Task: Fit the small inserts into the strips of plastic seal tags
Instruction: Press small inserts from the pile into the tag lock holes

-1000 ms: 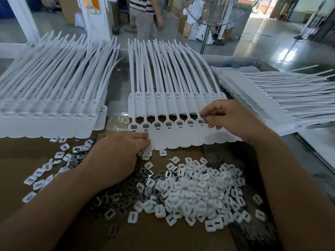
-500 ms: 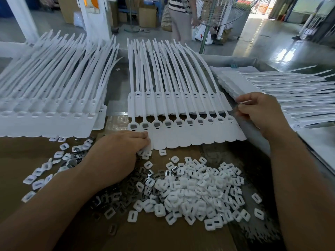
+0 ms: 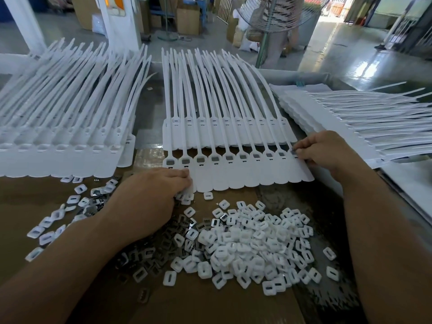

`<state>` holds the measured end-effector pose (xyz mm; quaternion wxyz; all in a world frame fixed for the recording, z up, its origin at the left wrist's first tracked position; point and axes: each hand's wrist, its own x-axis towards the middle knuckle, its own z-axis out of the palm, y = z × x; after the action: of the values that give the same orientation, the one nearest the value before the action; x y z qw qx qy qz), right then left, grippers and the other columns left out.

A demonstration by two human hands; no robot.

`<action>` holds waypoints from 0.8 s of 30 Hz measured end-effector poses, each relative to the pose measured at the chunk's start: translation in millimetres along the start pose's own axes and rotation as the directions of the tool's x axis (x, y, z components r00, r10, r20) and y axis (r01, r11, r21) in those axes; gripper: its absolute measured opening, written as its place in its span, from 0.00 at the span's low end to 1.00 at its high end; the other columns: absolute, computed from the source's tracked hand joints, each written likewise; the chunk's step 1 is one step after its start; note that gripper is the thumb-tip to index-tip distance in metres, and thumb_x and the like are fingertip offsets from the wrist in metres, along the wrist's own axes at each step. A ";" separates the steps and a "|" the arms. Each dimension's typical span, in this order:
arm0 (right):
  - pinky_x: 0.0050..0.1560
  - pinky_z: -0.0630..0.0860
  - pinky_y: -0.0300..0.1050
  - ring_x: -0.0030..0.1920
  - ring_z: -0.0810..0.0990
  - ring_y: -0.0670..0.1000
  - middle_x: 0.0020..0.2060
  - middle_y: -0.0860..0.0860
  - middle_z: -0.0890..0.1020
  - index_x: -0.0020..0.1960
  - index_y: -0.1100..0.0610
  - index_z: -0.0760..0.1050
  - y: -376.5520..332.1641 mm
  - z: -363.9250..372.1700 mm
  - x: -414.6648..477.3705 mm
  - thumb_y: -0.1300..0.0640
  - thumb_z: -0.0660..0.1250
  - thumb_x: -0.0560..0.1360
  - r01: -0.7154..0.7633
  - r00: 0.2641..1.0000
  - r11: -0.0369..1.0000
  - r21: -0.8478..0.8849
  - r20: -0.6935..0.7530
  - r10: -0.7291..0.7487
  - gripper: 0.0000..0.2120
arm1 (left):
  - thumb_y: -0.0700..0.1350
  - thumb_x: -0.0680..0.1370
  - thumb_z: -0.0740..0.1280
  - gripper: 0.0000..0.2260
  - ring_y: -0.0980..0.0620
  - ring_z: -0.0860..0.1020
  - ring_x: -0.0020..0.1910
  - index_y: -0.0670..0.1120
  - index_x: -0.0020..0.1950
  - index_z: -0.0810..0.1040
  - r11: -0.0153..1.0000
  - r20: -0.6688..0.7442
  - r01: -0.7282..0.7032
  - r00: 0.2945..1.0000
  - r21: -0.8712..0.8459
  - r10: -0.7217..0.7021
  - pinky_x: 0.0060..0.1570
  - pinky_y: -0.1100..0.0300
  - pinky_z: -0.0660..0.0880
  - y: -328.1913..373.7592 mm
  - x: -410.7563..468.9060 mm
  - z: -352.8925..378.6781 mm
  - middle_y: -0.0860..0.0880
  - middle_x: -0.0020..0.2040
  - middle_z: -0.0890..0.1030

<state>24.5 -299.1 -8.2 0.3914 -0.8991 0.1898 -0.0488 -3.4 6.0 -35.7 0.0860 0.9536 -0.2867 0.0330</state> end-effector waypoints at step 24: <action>0.34 0.70 0.38 0.51 0.75 0.52 0.46 0.52 0.78 0.35 0.54 0.76 -1.9 6.7 -0.8 0.67 0.67 0.71 -0.041 0.998 0.999 -0.007 -0.056 0.041 0.11 | 0.36 0.73 0.58 0.26 0.60 0.64 0.67 0.55 0.68 0.67 1.000 -0.032 -0.004 0.999 -0.020 0.003 0.65 0.63 0.62 -0.3 -4.0 -2.5 0.62 0.69 0.65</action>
<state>25.9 -293.1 -11.4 0.3831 -0.8949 0.2192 -0.0651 -6.6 8.8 -33.7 0.1002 0.9515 -0.2874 0.0458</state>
